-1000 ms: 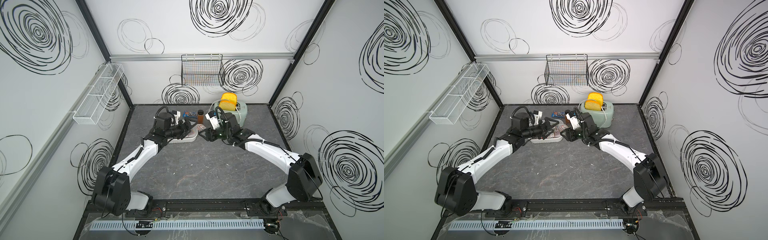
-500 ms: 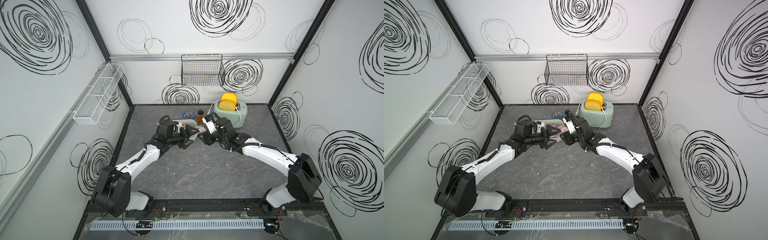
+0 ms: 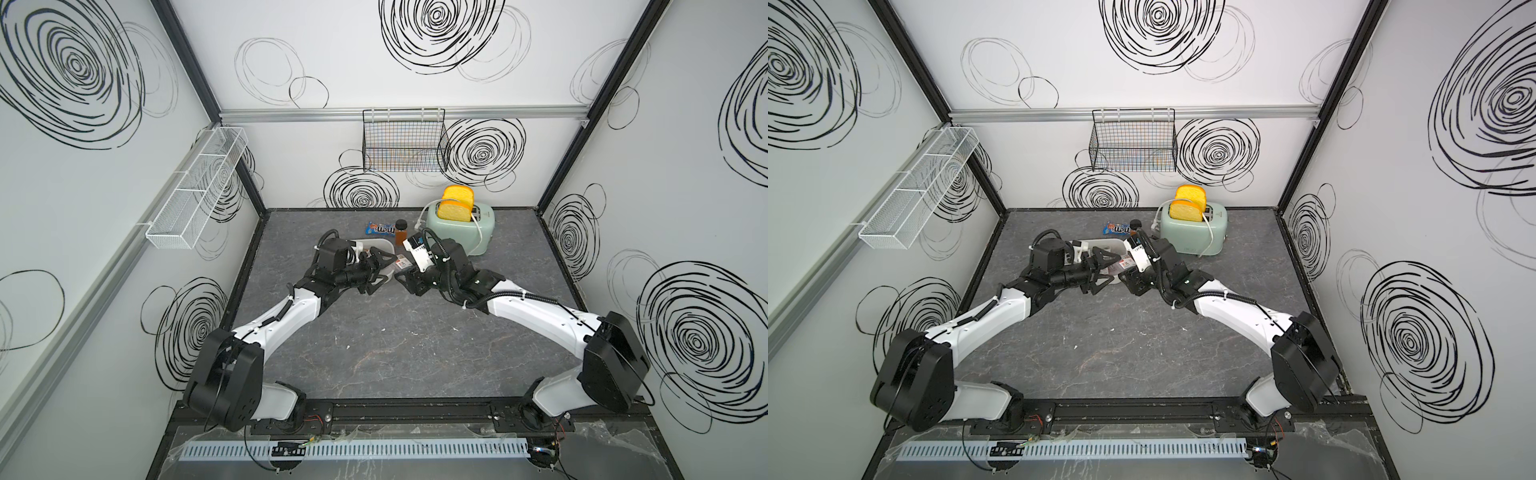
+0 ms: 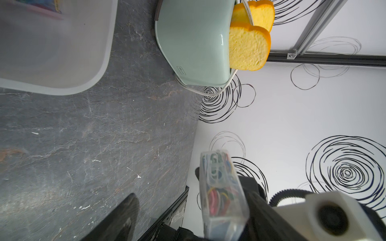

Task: Take the paper clips out of the storage box
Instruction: Place the boxed paper clips at the center of the board.

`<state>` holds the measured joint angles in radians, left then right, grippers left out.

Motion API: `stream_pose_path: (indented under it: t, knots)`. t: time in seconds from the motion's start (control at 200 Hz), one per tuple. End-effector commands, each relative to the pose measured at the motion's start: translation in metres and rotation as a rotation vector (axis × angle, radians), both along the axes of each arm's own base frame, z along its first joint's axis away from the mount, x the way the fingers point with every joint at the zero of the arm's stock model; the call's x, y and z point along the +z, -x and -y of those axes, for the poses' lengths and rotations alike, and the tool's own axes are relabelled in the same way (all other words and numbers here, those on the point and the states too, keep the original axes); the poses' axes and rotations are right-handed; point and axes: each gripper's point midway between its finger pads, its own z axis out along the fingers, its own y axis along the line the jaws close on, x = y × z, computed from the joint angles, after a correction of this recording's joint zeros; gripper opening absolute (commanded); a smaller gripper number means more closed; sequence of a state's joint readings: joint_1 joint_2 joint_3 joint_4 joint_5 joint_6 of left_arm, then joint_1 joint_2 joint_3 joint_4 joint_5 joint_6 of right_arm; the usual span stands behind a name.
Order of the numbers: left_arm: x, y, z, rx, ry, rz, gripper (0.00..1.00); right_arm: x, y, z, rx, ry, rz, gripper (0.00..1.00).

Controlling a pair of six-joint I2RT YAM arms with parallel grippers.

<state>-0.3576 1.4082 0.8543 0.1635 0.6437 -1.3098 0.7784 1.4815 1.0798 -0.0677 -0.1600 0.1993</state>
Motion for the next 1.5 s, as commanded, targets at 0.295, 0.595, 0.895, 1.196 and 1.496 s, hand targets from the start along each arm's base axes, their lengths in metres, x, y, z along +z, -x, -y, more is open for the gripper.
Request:
stream_pose_path:
  t: [0.295, 0.595, 0.895, 1.196, 1.496]
  knots:
    - [0.026, -0.016, 0.009, 0.006, 0.032, 0.083, 0.52, 0.004, 0.011, -0.009, 0.023, -0.02, 0.009, 0.0]
    - [0.021, -0.003, 0.014, -0.027, 0.028, 0.078, 0.46, -0.001, 0.003, -0.009, -0.002, 0.007, 0.019, 0.0]
    - [0.017, -0.009, 0.022, -0.097, -0.006, 0.141, 0.15, -0.003, 0.002, -0.007, 0.001, 0.027, 0.008, 0.0]
    - [0.021, -0.021, 0.036, -0.23, -0.09, 0.308, 0.09, 0.004, 0.006, 0.003, 0.051, -0.014, -0.106, 0.52]
    - [0.018, -0.021, 0.063, -0.395, -0.127, 0.488, 0.09, 0.032, 0.006, 0.031, 0.068, -0.101, -0.235, 0.76]
